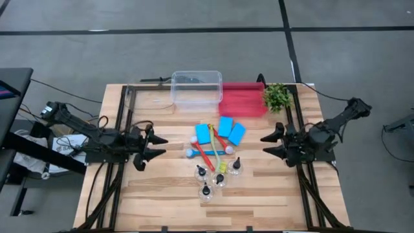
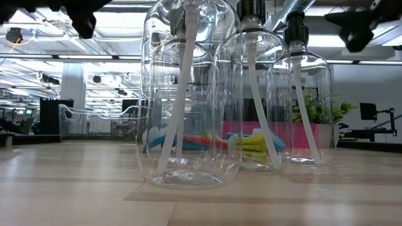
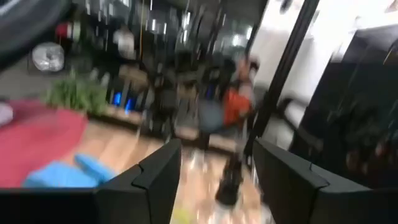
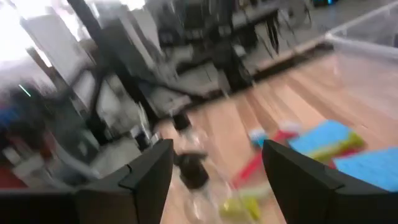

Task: Pick & Place Kitchen Sink Supplies
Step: Put the transparent bottle into the red bin

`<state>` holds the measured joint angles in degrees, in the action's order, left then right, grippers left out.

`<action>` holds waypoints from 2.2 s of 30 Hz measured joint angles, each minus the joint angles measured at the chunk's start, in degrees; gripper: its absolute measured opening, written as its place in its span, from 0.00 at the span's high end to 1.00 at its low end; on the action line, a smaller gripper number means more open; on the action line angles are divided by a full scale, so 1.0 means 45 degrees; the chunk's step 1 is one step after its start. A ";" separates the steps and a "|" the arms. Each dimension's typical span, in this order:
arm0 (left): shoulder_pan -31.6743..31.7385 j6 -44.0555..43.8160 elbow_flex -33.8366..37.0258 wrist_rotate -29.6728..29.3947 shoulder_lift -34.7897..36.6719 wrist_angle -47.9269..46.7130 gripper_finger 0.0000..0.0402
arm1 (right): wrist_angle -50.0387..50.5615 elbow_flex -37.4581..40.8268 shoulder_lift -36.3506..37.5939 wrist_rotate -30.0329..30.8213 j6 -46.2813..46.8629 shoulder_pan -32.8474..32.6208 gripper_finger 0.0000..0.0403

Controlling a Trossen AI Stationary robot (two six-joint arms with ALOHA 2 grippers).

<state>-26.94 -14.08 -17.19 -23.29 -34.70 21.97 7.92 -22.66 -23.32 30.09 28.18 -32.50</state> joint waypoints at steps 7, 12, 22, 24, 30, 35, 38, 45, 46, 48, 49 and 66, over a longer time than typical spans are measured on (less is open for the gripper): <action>-0.0353 -0.0084 -0.3218 -0.0013 0.0037 -0.6648 0.50 | 0.4598 -0.2732 -0.1900 -0.0340 0.0719 -0.0046 0.41; -0.0354 -0.0354 -0.3504 -0.0022 0.0019 -0.7434 0.50 | 0.5305 -0.3079 -0.2715 -0.0958 0.1325 -0.0129 0.41; -0.0354 -0.1748 -0.3088 -0.0053 -0.0068 -0.7378 0.50 | 0.4841 -0.3084 -0.4636 -0.0574 0.1428 -0.0269 0.41; -0.0354 -0.1749 -0.3088 -0.0053 -0.0057 -0.7282 0.50 | 0.4621 -0.3084 -0.5051 -0.0556 0.1425 -0.0258 0.41; -0.0354 -0.1749 -0.3088 -0.0053 -0.0057 -0.7154 0.50 | 0.3965 -0.3084 -0.5975 -0.0383 0.1423 -0.0265 0.41; -0.0354 -0.1749 -0.3088 -0.0053 -0.0057 -0.7109 0.50 | 0.3400 -0.3084 -0.6481 -0.0375 0.1423 -0.0252 0.41; -0.0354 -0.1749 -0.3088 -0.0053 -0.0057 -0.7109 0.50 | 0.2788 -0.3084 -0.6737 -0.0370 0.1419 -0.0262 0.41; -0.0354 -0.1748 -0.3088 -0.0053 -0.0057 -0.7109 0.50 | 0.1696 -0.3084 -0.7414 -0.0380 0.1404 -0.0260 0.41; -0.0354 -0.1744 -0.3088 -0.0053 -0.0057 -0.7109 0.50 | 0.1540 -0.3084 -0.7499 -0.0380 0.1404 -0.0260 0.41; -0.0354 -0.1744 -0.3088 -0.0053 -0.0057 -0.7109 0.50 | 0.1226 -0.3084 -0.7650 -0.0384 0.1375 -0.0265 0.41; -0.0354 -0.1744 -0.3088 -0.0053 -0.0057 -0.7109 0.50 | 0.1123 -0.3084 -0.7741 -0.0380 0.1325 -0.0260 0.41; -0.0349 -0.1734 -0.3088 -0.0053 -0.0057 -0.7109 0.50 | -0.0700 -0.3084 -0.8411 -0.0370 0.0947 0.0066 0.41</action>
<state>-28.51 -21.89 -31.09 -23.53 -34.96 -10.02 4.77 -36.53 -61.17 28.43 32.45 -32.20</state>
